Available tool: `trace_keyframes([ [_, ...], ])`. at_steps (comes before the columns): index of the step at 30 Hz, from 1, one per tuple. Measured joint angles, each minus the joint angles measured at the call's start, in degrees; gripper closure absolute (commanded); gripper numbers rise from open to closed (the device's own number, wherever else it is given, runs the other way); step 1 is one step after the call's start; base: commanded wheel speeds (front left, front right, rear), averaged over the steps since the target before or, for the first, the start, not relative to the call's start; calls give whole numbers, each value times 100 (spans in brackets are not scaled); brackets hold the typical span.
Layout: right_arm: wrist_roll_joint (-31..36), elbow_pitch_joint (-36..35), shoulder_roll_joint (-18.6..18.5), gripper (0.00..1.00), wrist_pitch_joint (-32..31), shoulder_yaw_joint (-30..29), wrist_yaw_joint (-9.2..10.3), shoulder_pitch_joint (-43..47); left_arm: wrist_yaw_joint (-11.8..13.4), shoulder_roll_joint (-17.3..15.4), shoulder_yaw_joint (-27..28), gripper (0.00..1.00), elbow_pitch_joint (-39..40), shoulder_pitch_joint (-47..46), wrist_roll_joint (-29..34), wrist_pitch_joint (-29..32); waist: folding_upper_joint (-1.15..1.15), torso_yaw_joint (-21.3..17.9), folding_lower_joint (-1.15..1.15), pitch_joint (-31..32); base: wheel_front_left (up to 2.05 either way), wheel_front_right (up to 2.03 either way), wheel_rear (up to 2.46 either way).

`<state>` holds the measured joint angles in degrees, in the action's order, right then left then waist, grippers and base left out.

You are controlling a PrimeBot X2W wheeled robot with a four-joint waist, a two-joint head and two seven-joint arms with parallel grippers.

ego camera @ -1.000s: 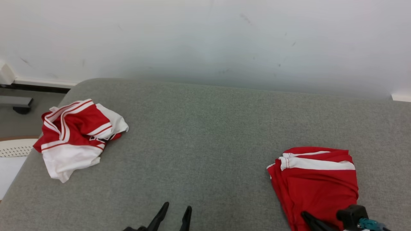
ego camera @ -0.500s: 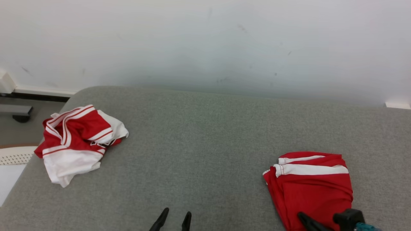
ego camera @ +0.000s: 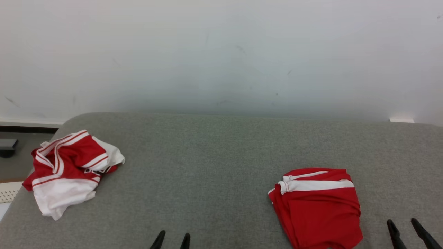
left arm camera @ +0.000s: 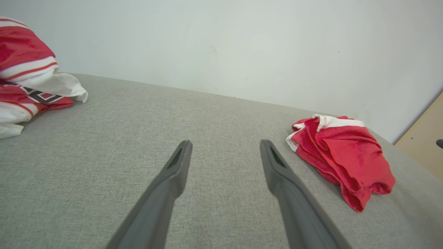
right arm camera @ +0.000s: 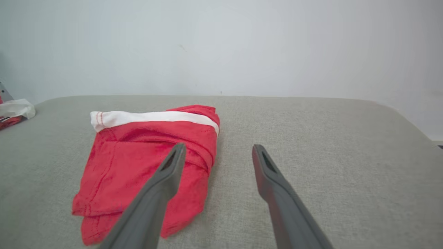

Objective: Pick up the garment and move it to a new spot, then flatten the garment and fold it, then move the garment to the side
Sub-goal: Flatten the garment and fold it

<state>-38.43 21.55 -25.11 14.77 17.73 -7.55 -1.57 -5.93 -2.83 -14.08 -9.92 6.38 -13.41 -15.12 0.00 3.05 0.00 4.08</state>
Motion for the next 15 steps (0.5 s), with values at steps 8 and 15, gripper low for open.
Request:
trace_keyframes([
  [8,950,-83,664,0,26,-1110,1,877,9,2,208,0,123,244,108,0,0,-108,0,32,0,0,0],
  [15,654,-360,858,0,-557,-1196,0,857,43,2,171,0,166,269,73,0,0,-119,0,-44,0,0,0],
])
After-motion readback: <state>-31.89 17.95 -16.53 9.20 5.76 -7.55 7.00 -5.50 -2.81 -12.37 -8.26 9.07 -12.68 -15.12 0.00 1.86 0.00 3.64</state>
